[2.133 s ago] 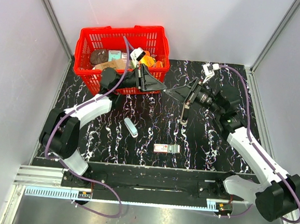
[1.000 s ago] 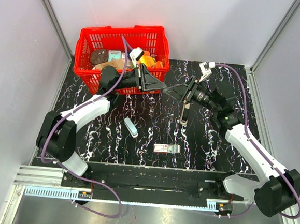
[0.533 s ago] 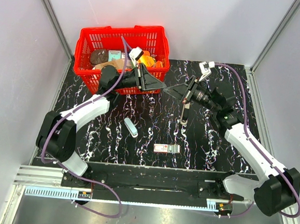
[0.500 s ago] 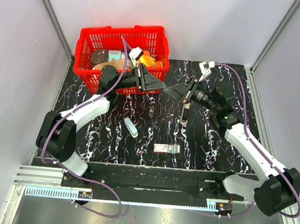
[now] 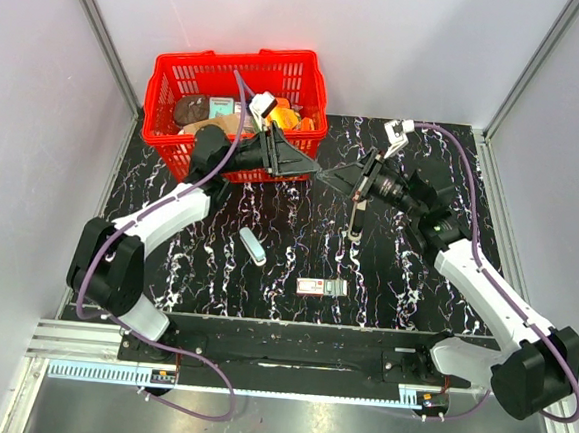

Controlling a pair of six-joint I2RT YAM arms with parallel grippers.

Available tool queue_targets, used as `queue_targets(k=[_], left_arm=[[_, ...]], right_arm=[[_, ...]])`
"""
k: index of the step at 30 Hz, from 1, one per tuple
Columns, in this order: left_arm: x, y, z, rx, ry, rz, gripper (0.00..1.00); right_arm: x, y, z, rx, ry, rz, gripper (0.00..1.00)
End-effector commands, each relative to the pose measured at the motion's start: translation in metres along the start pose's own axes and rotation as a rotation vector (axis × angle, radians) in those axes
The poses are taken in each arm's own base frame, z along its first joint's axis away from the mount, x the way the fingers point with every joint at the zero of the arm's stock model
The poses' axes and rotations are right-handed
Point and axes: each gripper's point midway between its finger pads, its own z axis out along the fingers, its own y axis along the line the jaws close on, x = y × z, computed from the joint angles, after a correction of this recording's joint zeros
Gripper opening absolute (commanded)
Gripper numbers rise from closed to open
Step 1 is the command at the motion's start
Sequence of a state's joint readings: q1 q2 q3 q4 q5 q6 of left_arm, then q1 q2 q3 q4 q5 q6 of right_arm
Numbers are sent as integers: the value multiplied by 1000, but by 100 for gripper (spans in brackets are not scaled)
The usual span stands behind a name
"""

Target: Unload the staples from the stapler

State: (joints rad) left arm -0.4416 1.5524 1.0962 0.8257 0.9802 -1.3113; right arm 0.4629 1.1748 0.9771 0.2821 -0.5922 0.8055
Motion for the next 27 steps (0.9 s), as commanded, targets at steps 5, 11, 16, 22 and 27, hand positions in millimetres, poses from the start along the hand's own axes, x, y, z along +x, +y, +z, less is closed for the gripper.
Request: queue_targets(k=[5, 11, 16, 22, 27], left_arm=[[-38, -4, -24, -89, -51, 185, 66], [-45, 48, -47, -393, -35, 329, 67], [-33, 87, -71, -596, 27, 431, 67], [0, 111, -84, -698, 159, 556, 67], [27, 123, -80, -723, 248, 630, 66]], right_arm=[[30, -15, -32, 175, 121, -22, 1], [77, -61, -70, 428, 291, 41, 1], [117, -95, -96, 588, 382, 132, 0], [174, -124, -115, 729, 468, 206, 0], [199, -140, -122, 837, 510, 185, 0]])
